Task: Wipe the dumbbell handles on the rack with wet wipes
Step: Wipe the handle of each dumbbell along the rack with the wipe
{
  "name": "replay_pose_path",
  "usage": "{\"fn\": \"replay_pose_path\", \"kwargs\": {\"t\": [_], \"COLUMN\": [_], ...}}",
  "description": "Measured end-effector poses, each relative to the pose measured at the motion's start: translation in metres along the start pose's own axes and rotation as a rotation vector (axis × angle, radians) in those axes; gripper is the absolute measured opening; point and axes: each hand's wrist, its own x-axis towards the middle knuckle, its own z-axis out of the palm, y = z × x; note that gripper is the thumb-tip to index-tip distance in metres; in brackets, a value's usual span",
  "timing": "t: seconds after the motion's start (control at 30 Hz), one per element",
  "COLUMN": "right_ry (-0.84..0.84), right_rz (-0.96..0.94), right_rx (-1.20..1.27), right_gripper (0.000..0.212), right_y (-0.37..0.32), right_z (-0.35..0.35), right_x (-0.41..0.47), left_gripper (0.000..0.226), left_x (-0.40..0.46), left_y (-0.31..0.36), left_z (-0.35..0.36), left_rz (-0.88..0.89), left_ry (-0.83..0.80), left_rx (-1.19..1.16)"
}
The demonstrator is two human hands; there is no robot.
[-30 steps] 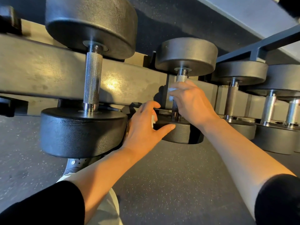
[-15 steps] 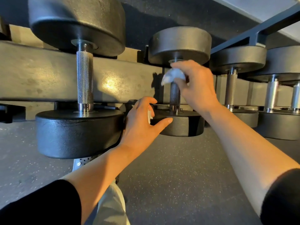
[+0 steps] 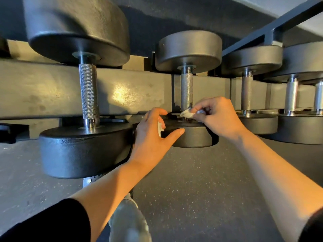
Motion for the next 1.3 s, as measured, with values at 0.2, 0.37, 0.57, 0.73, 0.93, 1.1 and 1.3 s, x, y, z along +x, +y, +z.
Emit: {"fn": "replay_pose_path", "kwargs": {"t": [0.2,0.37,0.57,0.73,0.93,1.1,1.3], "right_ry": [0.373,0.340,0.380,0.283,0.029,0.166,0.218], "right_rz": [-0.045,-0.116,-0.156,-0.306,-0.318,-0.294,-0.314], "right_rx": [0.021,0.179,0.271,0.225,0.334,0.396,0.435], "right_gripper": [0.015,0.015,0.017,0.010,0.014,0.029,0.031], "right_y": [-0.003,-0.003,0.011,0.020,0.051,0.074,0.063], "right_z": [-0.003,0.008,0.015,0.008,-0.001,-0.008,0.003], "right_x": [0.014,0.046,0.049,0.032,0.021,0.041,0.077], "left_gripper": [0.048,0.044,0.033,0.031,0.022,0.027,0.021], "left_x": [0.000,0.002,0.012,0.021,0.036,0.038,0.037], "left_y": [-0.001,0.001,0.023,0.048,0.067,0.068,0.069], "left_z": [0.001,0.002,0.026,0.061,0.088,0.095,0.096], "left_rz": [0.020,0.016,0.064,0.074,-0.014,-0.114,-0.147], "left_ry": [-0.002,0.052,0.257,0.388,0.537,0.585,0.569], "left_rx": [-0.001,0.077,0.182,0.243,0.353,0.422,0.461]}}
